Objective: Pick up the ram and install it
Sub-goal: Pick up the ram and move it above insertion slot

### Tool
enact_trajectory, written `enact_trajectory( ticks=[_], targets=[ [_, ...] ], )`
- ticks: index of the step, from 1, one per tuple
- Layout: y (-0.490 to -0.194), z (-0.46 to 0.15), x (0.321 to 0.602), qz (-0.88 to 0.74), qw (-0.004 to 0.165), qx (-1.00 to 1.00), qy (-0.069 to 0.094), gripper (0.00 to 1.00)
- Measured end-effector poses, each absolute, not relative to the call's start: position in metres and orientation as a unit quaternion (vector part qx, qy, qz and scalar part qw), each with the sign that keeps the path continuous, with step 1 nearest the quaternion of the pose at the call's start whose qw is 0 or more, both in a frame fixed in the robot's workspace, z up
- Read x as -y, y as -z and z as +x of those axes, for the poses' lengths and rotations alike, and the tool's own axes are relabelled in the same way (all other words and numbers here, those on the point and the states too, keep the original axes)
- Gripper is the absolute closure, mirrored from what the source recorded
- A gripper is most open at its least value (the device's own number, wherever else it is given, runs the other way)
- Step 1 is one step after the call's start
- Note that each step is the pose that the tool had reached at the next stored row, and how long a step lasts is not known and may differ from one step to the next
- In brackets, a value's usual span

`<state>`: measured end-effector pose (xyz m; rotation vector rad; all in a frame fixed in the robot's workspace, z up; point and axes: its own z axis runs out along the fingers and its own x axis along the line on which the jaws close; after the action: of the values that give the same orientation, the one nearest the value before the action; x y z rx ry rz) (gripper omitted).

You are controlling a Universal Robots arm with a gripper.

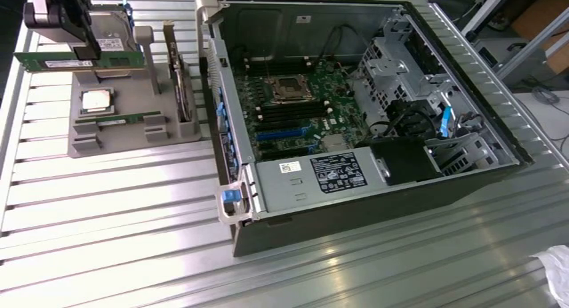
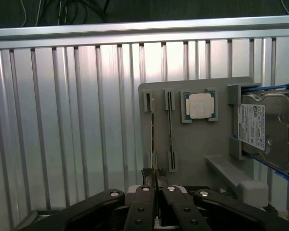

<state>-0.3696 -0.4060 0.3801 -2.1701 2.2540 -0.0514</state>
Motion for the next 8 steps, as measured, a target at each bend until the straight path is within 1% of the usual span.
enact_trajectory(
  ticks=[8],
  targets=[
    [-0.3838,-0.3696,0.4060,-0.693,0.006,-0.720,0.016,0.88]
  ],
)
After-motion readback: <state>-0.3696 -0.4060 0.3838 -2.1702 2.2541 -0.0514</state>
